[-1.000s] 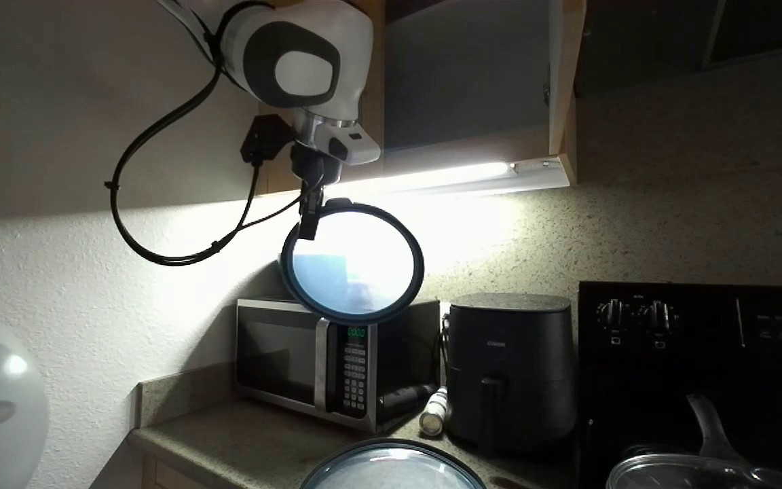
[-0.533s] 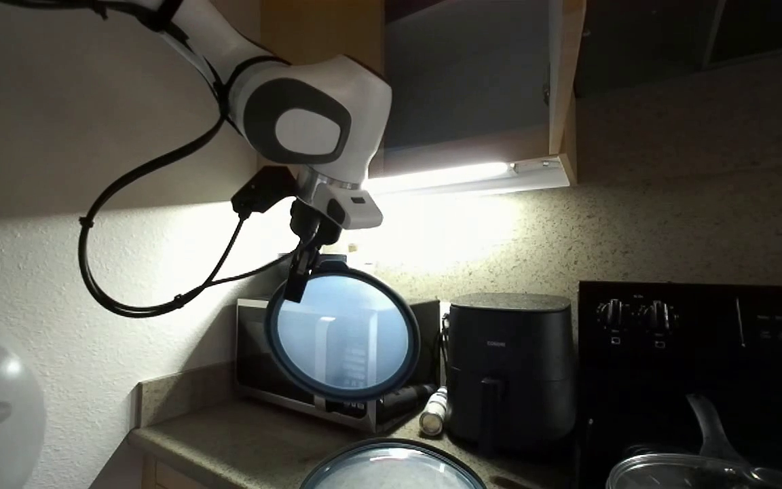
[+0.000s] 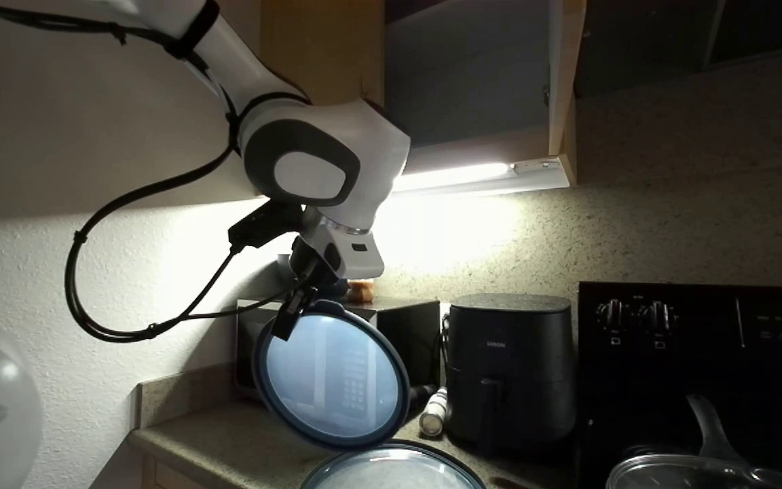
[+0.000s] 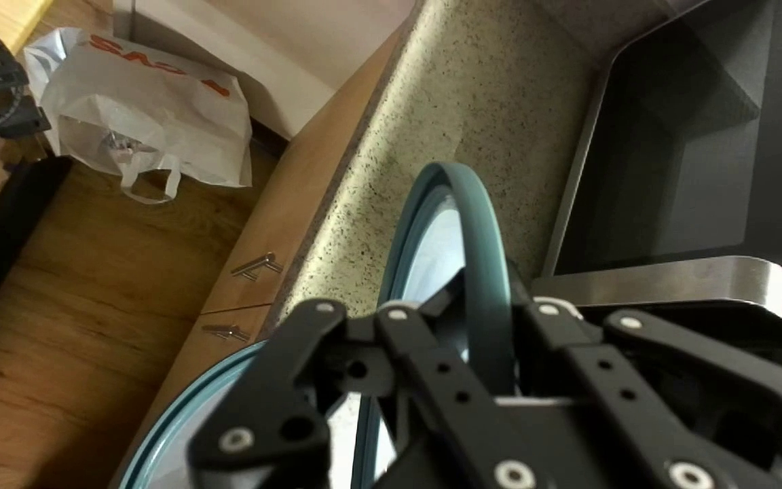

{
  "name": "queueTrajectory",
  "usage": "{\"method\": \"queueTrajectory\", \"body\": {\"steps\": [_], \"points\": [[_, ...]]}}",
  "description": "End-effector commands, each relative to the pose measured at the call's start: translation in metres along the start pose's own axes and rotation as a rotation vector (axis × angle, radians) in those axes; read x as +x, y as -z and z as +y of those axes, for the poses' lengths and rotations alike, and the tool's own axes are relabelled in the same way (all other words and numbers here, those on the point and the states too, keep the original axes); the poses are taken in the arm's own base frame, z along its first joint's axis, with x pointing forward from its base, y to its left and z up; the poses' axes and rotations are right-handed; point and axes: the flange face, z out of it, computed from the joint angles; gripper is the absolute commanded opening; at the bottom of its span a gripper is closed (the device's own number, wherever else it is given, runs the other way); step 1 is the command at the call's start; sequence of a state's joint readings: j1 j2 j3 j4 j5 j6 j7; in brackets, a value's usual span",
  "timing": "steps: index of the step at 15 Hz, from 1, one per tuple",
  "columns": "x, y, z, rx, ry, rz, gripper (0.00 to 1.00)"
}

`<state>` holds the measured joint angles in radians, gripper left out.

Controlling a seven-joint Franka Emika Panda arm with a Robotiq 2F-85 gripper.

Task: Pick up the lid from the cabinet and put it on the counter

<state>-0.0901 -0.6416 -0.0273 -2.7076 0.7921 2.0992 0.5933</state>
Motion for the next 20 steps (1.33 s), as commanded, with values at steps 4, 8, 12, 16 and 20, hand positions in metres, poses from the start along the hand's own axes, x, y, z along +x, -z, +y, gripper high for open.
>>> {"method": "queueTrajectory", "body": {"steps": [4, 8, 12, 16, 20], "points": [[0.008, 0.001, -0.003, 0.015, 0.000, -0.009, 0.06], [0.045, 0.001, 0.007, 0.035, -0.083, -0.010, 0.06], [0.070, 0.002, 0.008, 0.046, -0.141, -0.014, 0.06], [0.075, 0.000, -0.004, 0.011, -0.132, 0.002, 0.40], [0.075, -0.001, -0.016, 0.000, -0.113, -0.001, 0.66]]}}
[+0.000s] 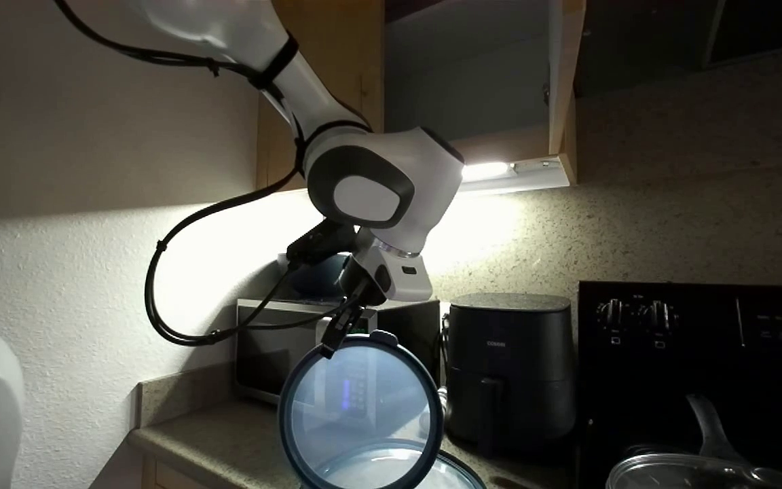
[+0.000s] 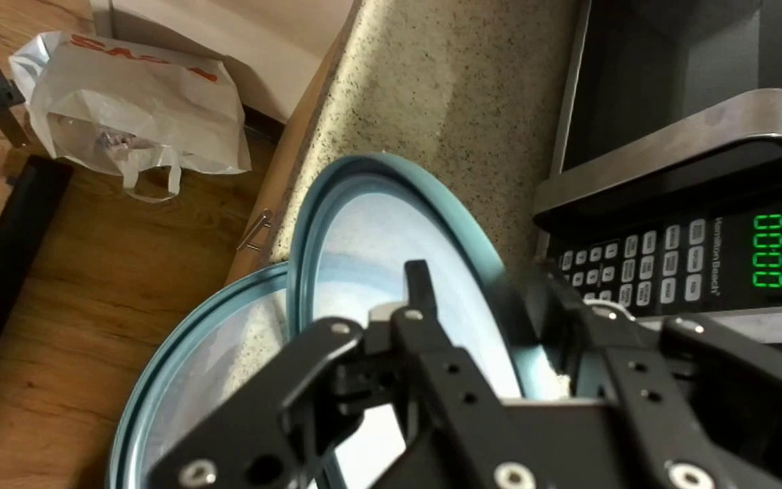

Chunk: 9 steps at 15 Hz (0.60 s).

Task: Pick up the lid from the cabinet and put it on the counter

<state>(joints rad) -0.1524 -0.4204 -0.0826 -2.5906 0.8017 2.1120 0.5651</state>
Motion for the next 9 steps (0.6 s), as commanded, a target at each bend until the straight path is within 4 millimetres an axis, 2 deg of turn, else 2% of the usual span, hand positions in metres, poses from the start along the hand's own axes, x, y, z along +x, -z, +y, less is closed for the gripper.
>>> {"method": "queueTrajectory", "body": {"steps": [1, 5, 9], "points": [[0.0000, -0.0029, -0.0099, -0.008, 0.022, -0.003, 0.72], [-0.0017, -0.0043, -0.0134, -0.013, 0.030, -0.005, 0.97], [-0.0025, -0.0047, -0.0137, -0.014, 0.033, -0.008, 1.00]]}}
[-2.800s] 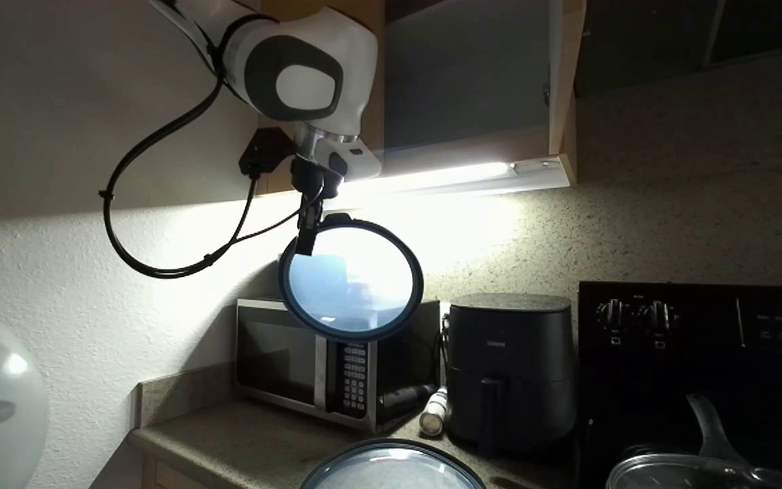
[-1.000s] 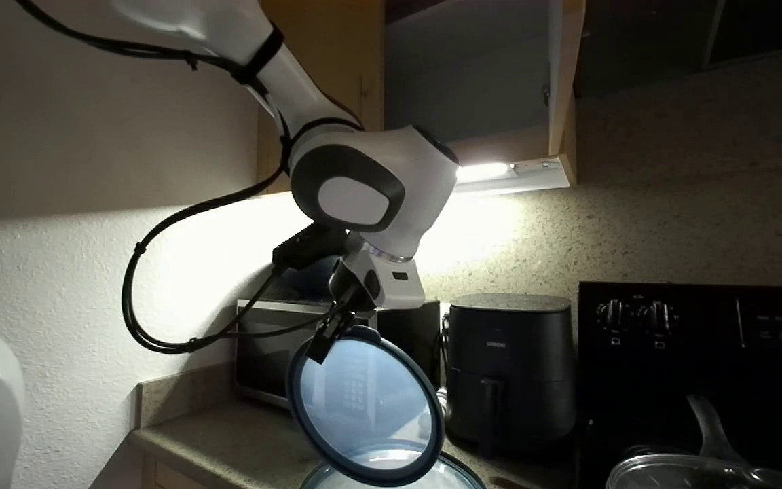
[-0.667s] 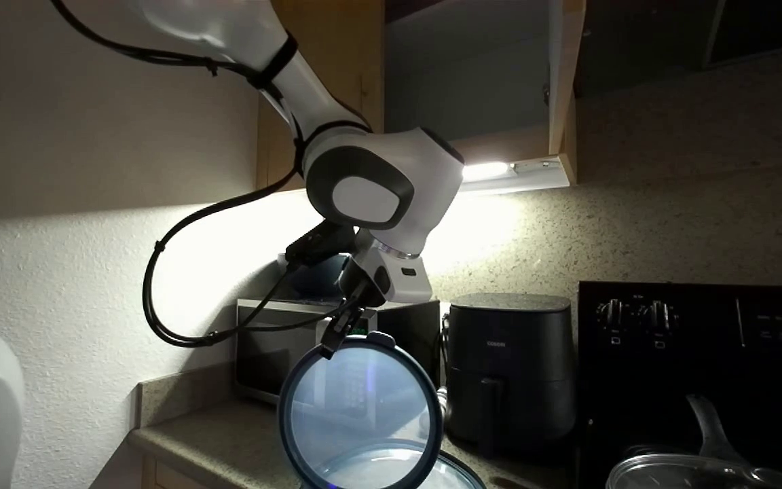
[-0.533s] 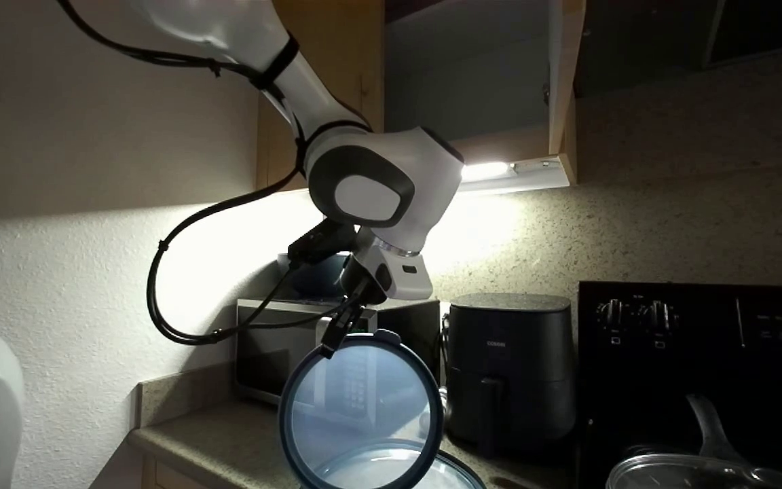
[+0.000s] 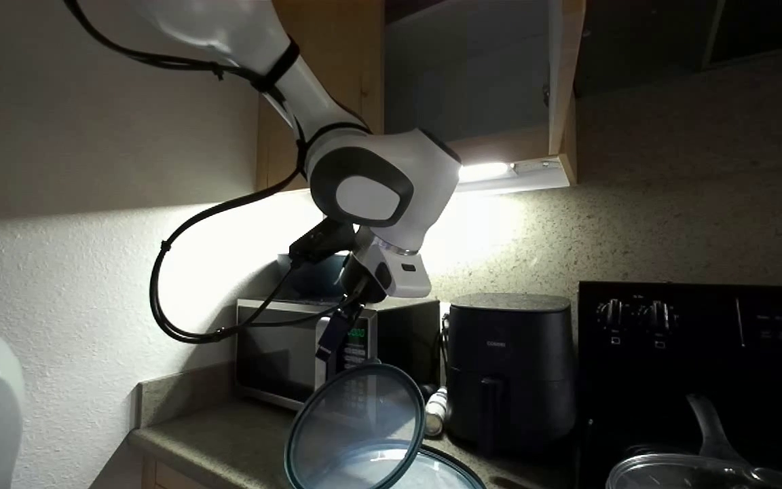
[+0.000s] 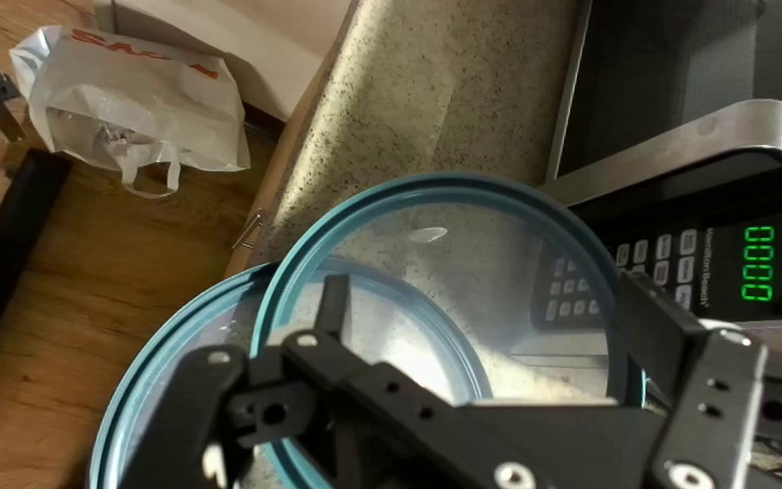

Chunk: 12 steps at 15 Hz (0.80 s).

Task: Pick up the lid from the cabinet and put it on the counter

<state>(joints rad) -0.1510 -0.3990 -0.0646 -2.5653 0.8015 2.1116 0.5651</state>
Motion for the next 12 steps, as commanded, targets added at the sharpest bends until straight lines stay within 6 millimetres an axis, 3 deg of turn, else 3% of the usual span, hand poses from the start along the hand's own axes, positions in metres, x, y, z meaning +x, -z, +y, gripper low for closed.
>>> {"method": "queueTrajectory", "body": {"steps": [1, 12], "points": [[-0.0006, -0.0007, -0.0036, 0.001, 0.016, -0.011, 1.00], [-0.0001, 0.0009, -0.0007, 0.000, 0.001, 0.000, 1.00]]}}
